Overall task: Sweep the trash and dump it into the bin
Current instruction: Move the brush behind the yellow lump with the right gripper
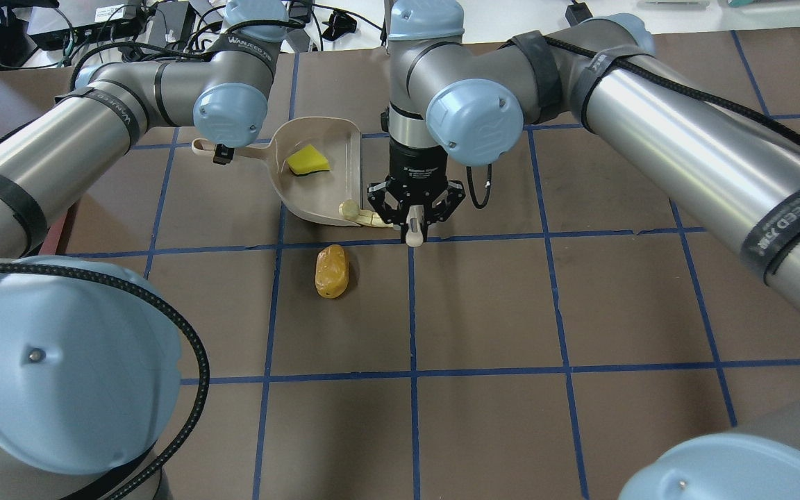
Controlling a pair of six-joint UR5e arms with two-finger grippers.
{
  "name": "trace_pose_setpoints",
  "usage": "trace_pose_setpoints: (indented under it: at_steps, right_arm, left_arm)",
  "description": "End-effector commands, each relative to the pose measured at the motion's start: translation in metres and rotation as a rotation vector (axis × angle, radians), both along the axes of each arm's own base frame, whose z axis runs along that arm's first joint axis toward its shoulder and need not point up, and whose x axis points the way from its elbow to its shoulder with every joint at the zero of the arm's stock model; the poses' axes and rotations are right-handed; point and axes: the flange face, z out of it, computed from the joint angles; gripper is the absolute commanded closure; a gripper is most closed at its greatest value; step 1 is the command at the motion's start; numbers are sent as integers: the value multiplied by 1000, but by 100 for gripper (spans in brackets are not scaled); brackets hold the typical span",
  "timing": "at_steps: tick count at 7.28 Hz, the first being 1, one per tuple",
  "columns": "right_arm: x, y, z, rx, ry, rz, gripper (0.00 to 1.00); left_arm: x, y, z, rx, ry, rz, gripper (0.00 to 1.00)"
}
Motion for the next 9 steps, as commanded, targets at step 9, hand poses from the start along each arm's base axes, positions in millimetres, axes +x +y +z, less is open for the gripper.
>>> trace_pose_setpoints:
  at_steps: [9]
  right_arm:
    - [60, 40, -82, 132, -168, -215, 100]
  left_arm:
    - [-1, 0, 1, -4, 17, 2, 100]
